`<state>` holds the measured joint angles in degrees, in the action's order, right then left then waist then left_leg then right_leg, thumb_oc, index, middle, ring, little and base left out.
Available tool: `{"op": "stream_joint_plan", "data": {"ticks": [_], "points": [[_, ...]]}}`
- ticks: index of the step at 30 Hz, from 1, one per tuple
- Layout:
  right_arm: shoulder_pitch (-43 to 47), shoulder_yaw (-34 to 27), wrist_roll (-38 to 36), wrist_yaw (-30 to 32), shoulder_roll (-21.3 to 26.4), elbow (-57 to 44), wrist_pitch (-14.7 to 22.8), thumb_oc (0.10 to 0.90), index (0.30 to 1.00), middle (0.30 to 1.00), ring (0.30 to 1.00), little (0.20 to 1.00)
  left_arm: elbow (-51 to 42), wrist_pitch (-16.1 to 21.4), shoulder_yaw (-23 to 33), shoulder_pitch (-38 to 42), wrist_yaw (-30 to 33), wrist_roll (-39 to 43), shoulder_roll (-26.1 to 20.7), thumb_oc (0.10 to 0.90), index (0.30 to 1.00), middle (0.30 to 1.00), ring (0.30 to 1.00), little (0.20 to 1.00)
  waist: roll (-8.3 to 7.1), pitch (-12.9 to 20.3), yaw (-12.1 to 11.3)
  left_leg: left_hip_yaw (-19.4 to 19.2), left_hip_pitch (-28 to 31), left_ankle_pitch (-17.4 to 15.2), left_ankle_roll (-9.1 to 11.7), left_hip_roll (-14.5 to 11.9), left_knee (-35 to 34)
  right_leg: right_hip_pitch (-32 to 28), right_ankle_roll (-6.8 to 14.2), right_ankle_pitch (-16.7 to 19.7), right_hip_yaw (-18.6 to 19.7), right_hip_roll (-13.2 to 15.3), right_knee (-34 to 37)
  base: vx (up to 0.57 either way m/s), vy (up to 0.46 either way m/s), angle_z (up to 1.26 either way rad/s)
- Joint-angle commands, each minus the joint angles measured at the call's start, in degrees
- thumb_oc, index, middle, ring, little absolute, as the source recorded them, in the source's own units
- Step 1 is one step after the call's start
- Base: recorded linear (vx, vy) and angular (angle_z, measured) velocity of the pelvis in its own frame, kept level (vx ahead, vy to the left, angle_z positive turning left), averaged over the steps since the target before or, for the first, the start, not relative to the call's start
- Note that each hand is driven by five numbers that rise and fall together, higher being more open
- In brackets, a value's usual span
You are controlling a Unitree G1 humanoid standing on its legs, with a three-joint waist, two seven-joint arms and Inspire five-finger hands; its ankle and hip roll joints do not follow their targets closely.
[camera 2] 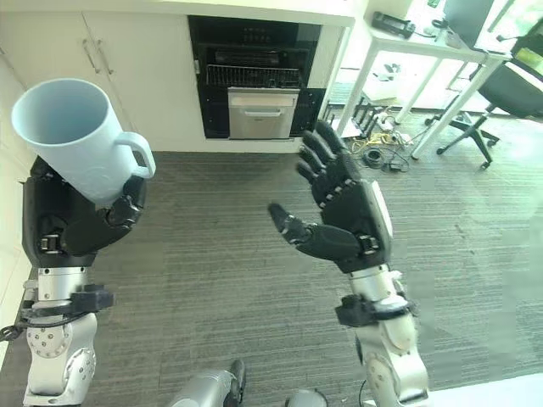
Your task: Place the dishes in the dishwasher.
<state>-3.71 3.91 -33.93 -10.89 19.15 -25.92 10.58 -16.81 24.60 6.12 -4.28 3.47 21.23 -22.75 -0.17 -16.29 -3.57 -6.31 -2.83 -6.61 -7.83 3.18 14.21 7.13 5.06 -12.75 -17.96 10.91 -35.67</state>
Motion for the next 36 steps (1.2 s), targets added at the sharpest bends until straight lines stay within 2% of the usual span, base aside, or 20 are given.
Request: {"op": "stream_joint_plan", "data": {"ticks": [1,3,4,6,8,11,13,14,15,16,18,19,21,23,25,27,28,29,31,36], "points": [[1.2,-4.4,-9.7,-6.3,1.2,-0.2,4.4,0.8,0.9,0.9,0.9,0.9,-7.3,4.8,2.4,2.9,0.9,-0.8,-3.4,0.4,0.3,0.3,0.3,0.3,0.16,4.5,0.1,2.3,-4.5,-4.3,7.6,-2.9,3.0,-3.9,2.2,4.9,-2.0,-2.7,18.5,0.14,-0.142,-0.31],[1.2,-4.6,-11.8,-7.9,1.2,-0.4,4.6,0.8,0.9,0.9,0.9,0.9,-7.4,5.0,3.0,2.4,0.5,-0.8,-3.1,0.4,0.3,0.3,0.3,0.3,-0.9,3.9,1.3,0.8,-2.6,-6.3,7.3,-2.4,3.0,1.8,3.9,8.7,1.0,0.3,18.5,0.26,-0.197,-0.32],[1.1,-4.5,-11.8,-8.4,1.0,-1.0,3.8,0.8,0.9,0.9,0.9,0.9,-7.7,4.9,2.7,2.4,0.8,-2.0,-2.8,0.4,0.3,0.3,0.3,0.3,-1.3,3.6,2.4,1.0,-1.1,-7.8,6.7,-1.7,3.0,6.0,4.8,11.3,4.5,1.3,18.5,0.37,-0.234,-0.06],[0.6,-4.5,-10.8,-8.6,1.3,-1.9,3.4,0.8,0.9,0.9,0.9,0.9,-8.1,5.0,2.3,1.8,1.2,-2.5,-2.9,0.4,0.3,0.3,0.3,0.3,-1.52,3.7,3.2,1.4,0.5,-9.3,6.0,-1.1,3.0,8.7,5.2,13.0,6.4,1.7,18.5,0.42,-0.266,0.24],[0.2,-4.5,-10.7,-8.9,2.4,-2.2,3.5,0.8,0.9,0.9,0.9,0.9,-8.2,5.3,2.1,1.4,1.4,-2.3,-3.2,0.4,0.3,0.3,0.3,0.3,-1.91,4.0,3.5,1.1,2.1,-10.4,5.7,-1.0,3.0,9.8,5.3,12.0,6.8,1.8,18.5,0.45,-0.373,0.28],[1.4,-4.4,-10.5,-8.5,4.3,-2.4,0.8,0.8,0.9,0.9,0.9,0.9,-8.2,4.4,0.8,2.0,1.4,-1.8,-3.3,0.4,0.3,0.3,0.3,0.3,-2.69,5.1,3.8,1.5,5.5,-12.5,5.4,-1.1,3.0,8.5,5.5,12.4,6.1,1.1,18.5,0.43,-0.38,0.43],[1.2,-5.0,-9.9,-9.7,5.8,-2.8,-0.6,0.8,0.9,0.9,0.9,0.9,-8.5,4.5,0.5,1.3,0.1,0.0,-2.8,0.4,0.3,0.3,0.3,0.3,-2.61,6.2,4.0,2.2,8.7,-13.1,6.7,-1.6,3.0,7.5,4.2,11.3,4.9,0.2,18.5,0.4,-0.371,0.59],[0.8,-6.2,-10.5,-10.5,7.0,-2.8,-1.6,0.8,0.9,0.9,0.9,0.9,-9.2,4.4,0.7,0.6,-0.2,0.2,-2.4,0.4,0.3,0.3,0.3,0.3,-2.42,6.6,3.9,1.8,10.7,-10.6,7.8,-2.2,3.0,6.4,3.0,10.3,4.3,-0.7,18.5,0.38,-0.368,0.57],[0.3,-7.0,-11.3,-11.4,7.7,-2.6,-2.0,0.8,0.9,0.9,0.9,0.9,-9.4,4.5,0.6,0.2,0.0,0.5,-2.0,0.4,0.3,0.3,0.3,0.3,-2.73,7.0,3.7,0.5,12.1,-5.3,9.0,-2.4,3.0,5.3,1.8,8.9,4.3,-1.1,18.5,0.39,-0.392,0.28],[-0.1,-7.5,-11.3,-11.9,8.0,-2.4,-2.2,0.8,0.9,0.9,0.9,0.9,-9.1,4.5,0.6,0.2,-0.1,0.7,-1.5,0.4,0.3,0.3,0.3,0.3,-3.17,6.8,3.5,-0.9,11.6,-0.9,10.3,-2.4,4.6,3.8,0.8,7.7,4.6,-1.3,18.5,0.27,-0.305,0.06],[-0.4,-7.8,-10.7,-11.9,8.1,-2.1,-2.0,0.8,0.9,0.9,0.9,0.9,-8.8,4.3,-0.4,0.8,-0.1,0.7,-0.8,0.4,0.3,0.3,0.3,0.3,-3.9,5.9,3.0,-3.8,4.8,1.3,11.3,-3.2,11.6,0.8,-0.5,5.9,3.9,-1.1,18.5,0.13,-0.233,-0.14],[0.0,-7.7,-10.1,-11.0,8.2,-1.8,-1.8,0.8,0.9,0.9,0.9,0.9,-8.5,4.5,-1.0,1.1,-0.5,0.5,-0.4,0.4,0.3,0.3,0.3,0.3,-4.08,5.4,2.6,-4.8,2.5,0.2,10.7,-2.9,11.5,-0.3,-0.6,5.1,3.4,-1.0,18.5,0.12,-0.157,-0.06],[0.7,-7.1,-9.4,-10.5,8.2,-1.2,-1.7,0.8,0.9,0.9,0.9,0.9,-8.2,4.8,-0.9,0.9,-0.8,0.5,-0.1,0.4,0.3,0.3,0.3,0.3,-3.63,4.9,2.3,-6.2,3.0,-1.5,9.7,-2.6,6.5,-1.7,-0.3,3.9,2.9,-1.6,18.5,0.18,-0.044,-0.03],[1.0,-6.2,-7.2,-10.3,7.3,-0.5,-1.7,0.8,0.9,0.9,0.9,0.9,-8.0,5.6,0.0,-0.7,-1.4,1.2,0.0,0.4,0.3,0.3,0.3,0.3,-1.65,4.7,2.2,-7.0,0.0,-4.2,9.8,-5.2,3.0,-2.4,-0.2,2.8,2.7,-4.2,18.5,0.17,0.026,0.05],[1.0,-5.5,-6.0,-10.1,6.7,-0.3,-1.4,0.8,0.9,0.9,0.9,0.9,-7.9,5.8,-0.1,-1.1,-1.5,0.9,0.2,0.4,0.3,0.3,0.3,0.3,-0.46,4.9,2.1,-6.0,-3.0,-3.7,11.2,-7.2,3.0,-3.3,-0.3,1.5,2.5,-5.8,18.5,0.17,0.025,-0.14],[0.4,-5.5,-5.8,-10.5,6.0,-0.8,-1.8,0.8,0.9,0.9,0.9,0.9,-7.8,5.8,-0.3,-1.6,-1.7,0.4,0.6,0.4,0.3,0.3,0.3,0.3,0.57,5.1,1.6,-3.3,-8.7,0.1,13.3,-9.8,3.0,-4.5,-1.0,-0.3,3.4,-7.9,18.5,0.33,0.074,-0.27],[-0.2,-5.4,-5.3,-10.1,6.3,-1.8,-2.1,0.8,0.9,0.9,0.9,0.9,-7.9,6.2,-0.5,-2.4,-1.6,0.6,0.8,0.4,0.3,0.3,0.3,0.3,1.37,4.5,0.8,0.2,-14.7,3.7,15.0,-11.2,3.0,-6.5,-2.4,-2.7,4.7,-10.0,18.5,0.37,0.106,-0.15],[-0.2,-5.3,-5.3,-9.8,6.4,-2.0,-2.2,0.8,0.9,0.9,0.9,0.9,-7.8,6.4,-0.4,-2.5,-1.9,0.9,0.8,0.4,0.3,0.3,0.3,0.3,1.52,4.4,0.7,0.3,-15.8,4.0,15.1,-11.5,3.0,-7.0,-2.7,-3.2,4.6,-10.3,18.5,0.39,0.136,-0.04],[-0.2,-5.4,-5.5,-9.4,6.9,-2.2,-2.3,0.8,0.9,0.9,0.9,0.9,-7.7,6.7,-0.2,-2.5,-2.2,1.1,0.9,0.4,0.3,0.3,0.3,0.3,1.65,4.3,0.6,-0.4,-15.7,3.8,14.7,-11.4,3.0,-7.6,-2.9,-3.9,4.7,-10.4,18.5,0.27,0.126,-0.12],[-1.1,-5.3,-8.5,-8.3,5.7,-2.9,-1.3,0.8,0.9,0.9,0.9,0.9,-8.4,6.3,1.0,-1.2,-0.9,0.0,-0.8,0.4,0.3,0.3,0.3,0.3,-0.05,4.3,-1.3,2.8,-11.9,0.7,11.4,-7.8,3.0,-13.1,0.2,-4.0,4.4,-6.7,18.5,0.44,0.237,-0.55]]}}
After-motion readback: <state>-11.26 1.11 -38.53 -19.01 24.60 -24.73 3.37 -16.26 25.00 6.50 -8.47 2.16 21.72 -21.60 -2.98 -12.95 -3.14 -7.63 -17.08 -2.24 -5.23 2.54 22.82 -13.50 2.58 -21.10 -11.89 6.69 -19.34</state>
